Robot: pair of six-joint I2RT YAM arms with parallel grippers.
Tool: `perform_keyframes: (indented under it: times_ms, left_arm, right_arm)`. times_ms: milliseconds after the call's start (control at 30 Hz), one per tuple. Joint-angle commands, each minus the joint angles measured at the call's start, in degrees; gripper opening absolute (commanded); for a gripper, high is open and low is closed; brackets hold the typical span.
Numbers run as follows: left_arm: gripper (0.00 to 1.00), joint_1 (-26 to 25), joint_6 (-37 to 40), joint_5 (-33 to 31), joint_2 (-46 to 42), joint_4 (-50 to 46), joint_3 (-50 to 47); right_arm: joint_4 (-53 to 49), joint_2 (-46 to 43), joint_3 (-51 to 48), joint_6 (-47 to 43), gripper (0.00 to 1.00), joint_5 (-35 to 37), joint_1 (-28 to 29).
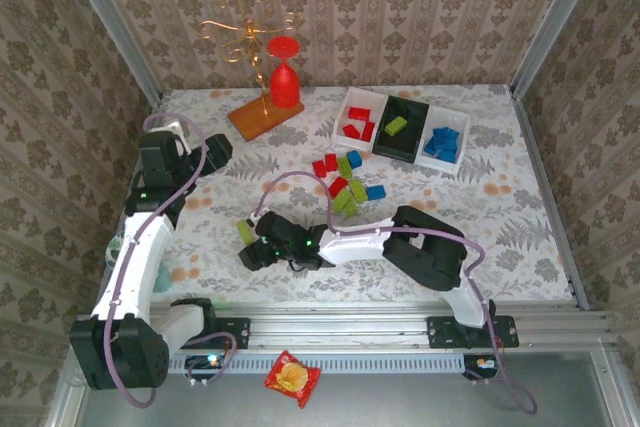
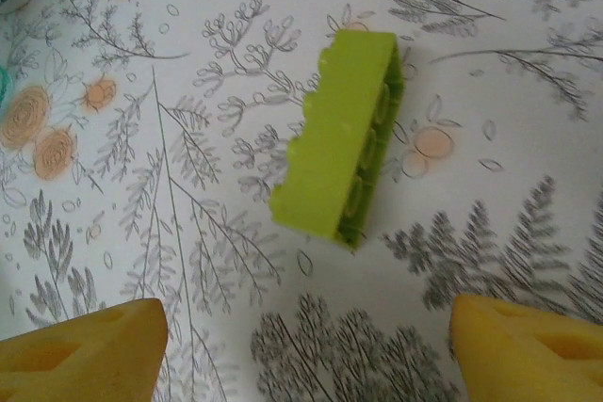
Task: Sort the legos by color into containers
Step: Pick up the lego from the middle-left of the table.
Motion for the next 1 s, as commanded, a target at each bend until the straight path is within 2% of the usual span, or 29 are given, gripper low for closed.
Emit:
perform_keyframes:
  times_ms: [0,100,400,600,733,967]
  left_arm:
    - [0.94,0.2,-1.2,1.3,0.0,-1.0,1.9]
    - [0.94,0.2,-1.3,2.2,-0.1,-0.5,1.6]
    - [0.94,0.1,-1.9,3.9,-1.4,1.1,0.1]
    - [0.93,-1.0,-2.5,5.7,-2.5,1.5,-1.4]
    - [0.93,-1.8,-2.3,5.6,-5.1,1.6,-2.9]
    - [0.93,-2.9,-1.3,6.2,-6.2,1.8,-3.8]
  right_arm:
    - [-0.2,3.6,5.4,-0.2,0.81,0.6,0.7]
    - [-3.1,6.7,9.5,-0.5,0.8,3.0,0.6]
    - [-11.1,14.1,18.8,-2.3,0.64,11.0,0.0]
    - [-14.5,16.9,23.0,-2.8,0.48,11.8,-1.4]
    - [-15.5,16.2,23.0,-1.8,0.37,11.6,-2.5]
    - [-13.7,10.3,17.3,-2.0,0.27,12.2,-3.5]
